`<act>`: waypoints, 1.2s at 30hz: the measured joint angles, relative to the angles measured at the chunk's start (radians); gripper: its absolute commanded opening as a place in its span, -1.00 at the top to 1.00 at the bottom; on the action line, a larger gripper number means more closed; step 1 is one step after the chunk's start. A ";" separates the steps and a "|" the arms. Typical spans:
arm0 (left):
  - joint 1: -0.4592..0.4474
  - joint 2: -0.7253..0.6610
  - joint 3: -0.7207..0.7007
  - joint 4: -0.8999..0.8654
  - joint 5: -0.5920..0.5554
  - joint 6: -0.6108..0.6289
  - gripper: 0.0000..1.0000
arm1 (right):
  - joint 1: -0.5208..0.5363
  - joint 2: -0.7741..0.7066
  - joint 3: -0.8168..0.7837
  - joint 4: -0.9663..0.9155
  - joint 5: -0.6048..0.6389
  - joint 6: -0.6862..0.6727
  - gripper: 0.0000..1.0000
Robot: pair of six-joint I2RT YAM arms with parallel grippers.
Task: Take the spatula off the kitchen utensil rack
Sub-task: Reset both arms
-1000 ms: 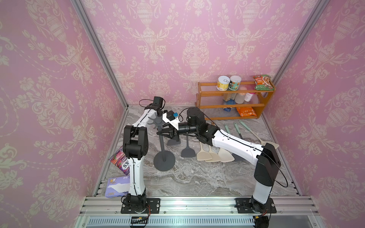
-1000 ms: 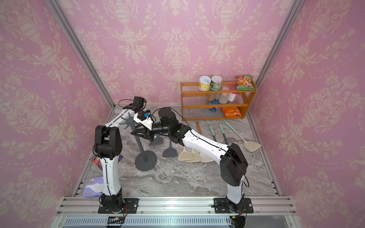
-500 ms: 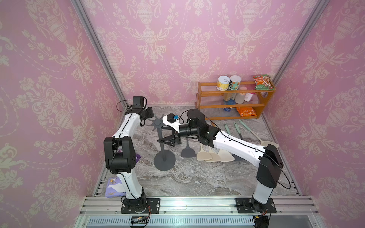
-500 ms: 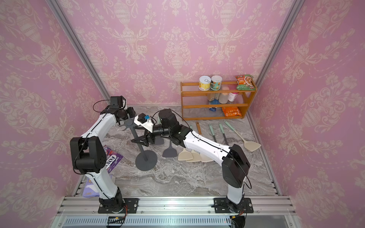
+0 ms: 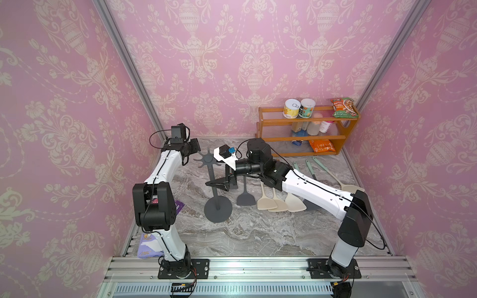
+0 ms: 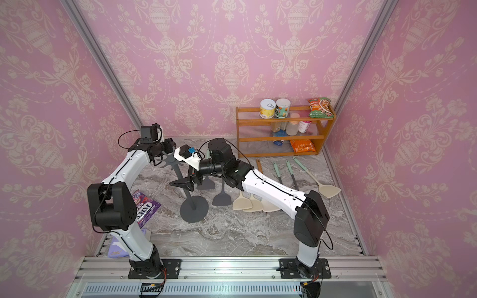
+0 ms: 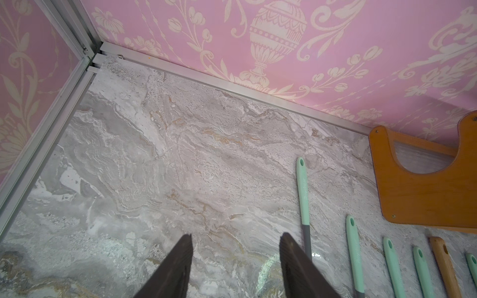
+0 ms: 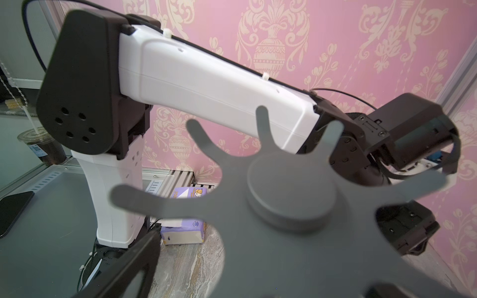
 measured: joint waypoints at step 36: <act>0.069 -0.470 -1.041 0.816 -0.200 0.160 -0.99 | -0.842 -0.410 -1.126 0.287 0.758 0.217 -0.99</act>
